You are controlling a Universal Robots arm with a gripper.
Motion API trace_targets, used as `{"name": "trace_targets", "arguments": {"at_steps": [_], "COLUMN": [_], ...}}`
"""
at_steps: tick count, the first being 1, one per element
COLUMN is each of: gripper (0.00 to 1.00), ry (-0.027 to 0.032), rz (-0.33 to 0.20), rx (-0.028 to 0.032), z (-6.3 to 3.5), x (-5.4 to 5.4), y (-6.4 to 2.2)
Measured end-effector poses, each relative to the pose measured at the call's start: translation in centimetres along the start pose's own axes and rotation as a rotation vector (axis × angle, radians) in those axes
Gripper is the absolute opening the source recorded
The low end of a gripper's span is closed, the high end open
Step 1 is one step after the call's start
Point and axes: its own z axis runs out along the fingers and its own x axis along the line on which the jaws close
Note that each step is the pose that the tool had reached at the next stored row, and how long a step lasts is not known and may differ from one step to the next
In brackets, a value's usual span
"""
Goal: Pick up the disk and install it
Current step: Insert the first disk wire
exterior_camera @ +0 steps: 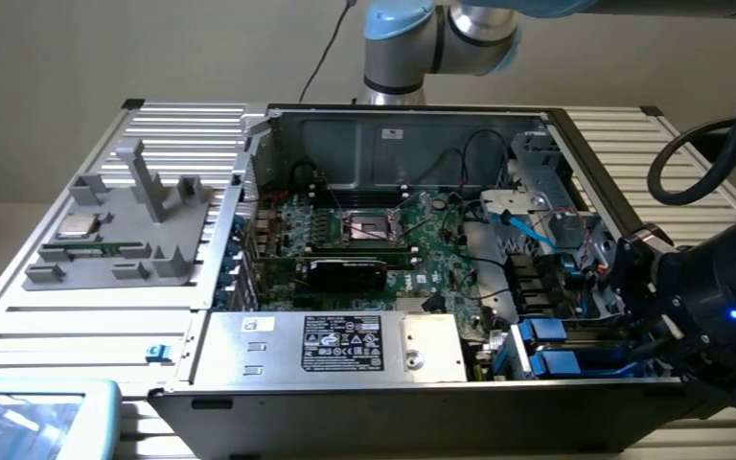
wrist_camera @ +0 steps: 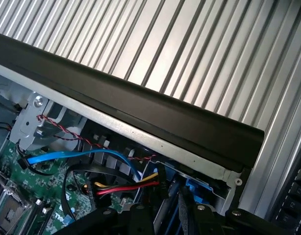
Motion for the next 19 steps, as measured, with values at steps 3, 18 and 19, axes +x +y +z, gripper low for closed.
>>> {"name": "trace_targets", "arguments": {"at_steps": [3,18,19], "gripper": [0.34,0.18,0.17], "ry": [0.0032,0.0062,0.0062], "rz": [-0.001,-0.002,-0.002], "rx": [-0.0061,-0.012,-0.0119], "z": [0.0,0.0,0.0], "x": [0.01,0.02,0.02], "y": [-0.01,-0.05,-0.05]}}
